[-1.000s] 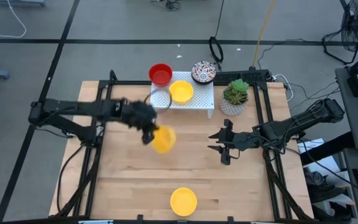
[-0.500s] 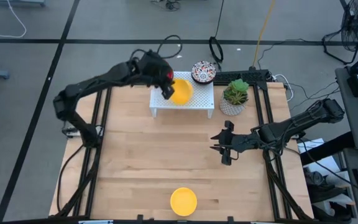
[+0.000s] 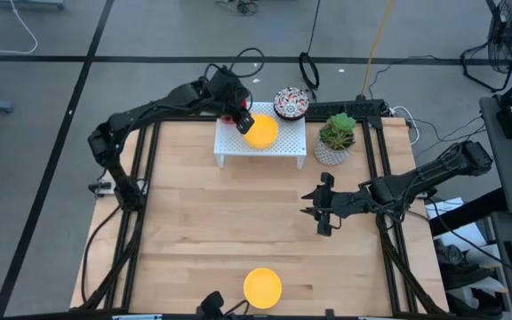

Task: Pick & Place Mini bowls
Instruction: Stack the yellow bowl on the yellow bowl on the shelf

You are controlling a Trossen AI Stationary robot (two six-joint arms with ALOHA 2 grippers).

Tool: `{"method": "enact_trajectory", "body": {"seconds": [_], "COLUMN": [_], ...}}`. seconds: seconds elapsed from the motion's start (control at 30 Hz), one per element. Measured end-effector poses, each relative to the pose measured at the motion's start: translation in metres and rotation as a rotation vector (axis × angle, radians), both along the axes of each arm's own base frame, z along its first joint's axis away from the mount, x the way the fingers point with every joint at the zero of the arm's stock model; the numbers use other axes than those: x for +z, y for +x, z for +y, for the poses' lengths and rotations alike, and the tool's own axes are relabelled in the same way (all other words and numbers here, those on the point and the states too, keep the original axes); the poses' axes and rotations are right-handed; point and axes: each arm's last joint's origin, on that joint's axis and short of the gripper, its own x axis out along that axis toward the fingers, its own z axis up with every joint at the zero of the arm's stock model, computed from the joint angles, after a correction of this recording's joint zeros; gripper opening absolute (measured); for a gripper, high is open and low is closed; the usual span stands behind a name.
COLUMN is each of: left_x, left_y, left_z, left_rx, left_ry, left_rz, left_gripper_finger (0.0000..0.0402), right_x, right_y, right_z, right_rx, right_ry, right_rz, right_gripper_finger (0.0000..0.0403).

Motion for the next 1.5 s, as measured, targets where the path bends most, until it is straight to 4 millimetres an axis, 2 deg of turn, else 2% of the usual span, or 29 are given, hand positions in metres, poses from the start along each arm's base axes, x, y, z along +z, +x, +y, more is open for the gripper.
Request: {"method": "enact_trajectory", "body": {"seconds": [0.17, 0.37, 0.57, 0.7, 0.93, 1.27, 1.5], "left_x": [0.004, 0.005, 0.01, 0.015, 0.031, 0.046, 0.049], "left_y": [-0.001, -0.002, -0.007, -0.013, -0.021, -0.028, -0.028], "left_z": [0.001, -0.006, -0.035, -0.065, -0.111, -0.156, -0.187], "left_rx": [0.022, 0.016, -0.082, -0.153, -0.218, -0.264, -0.303], "left_ry": [-0.003, -0.032, -0.151, -0.202, -0.179, -0.171, -0.217], "left_rz": [-0.027, -0.018, 0.031, 0.104, 0.148, 0.123, 0.112], "left_gripper_finger": [0.005, 0.0117, 0.0175, 0.0194, 0.0184, 0.0159, 0.0152], "right_x": [0.0, 0.0, -0.001, -0.012, -0.036, -0.038, -0.058], "right_y": [0.0, 0.0, 0.013, 0.029, 0.049, 0.082, 0.098], "right_z": [0.0, 0.001, 0.01, 0.022, 0.053, 0.119, 0.153], "right_rx": [0.011, 0.049, 0.131, 0.217, 0.4, 0.547, 0.577], "right_ry": [-0.015, 0.006, 0.089, 0.092, 0.151, 0.17, 0.148], "right_rz": [0.002, 0.008, -0.057, -0.068, -0.089, -0.083, 0.063], "right_gripper_finger": [0.0171, 0.0171, 0.0171, 0.0171, 0.0171, 0.0171, 0.0171]}}
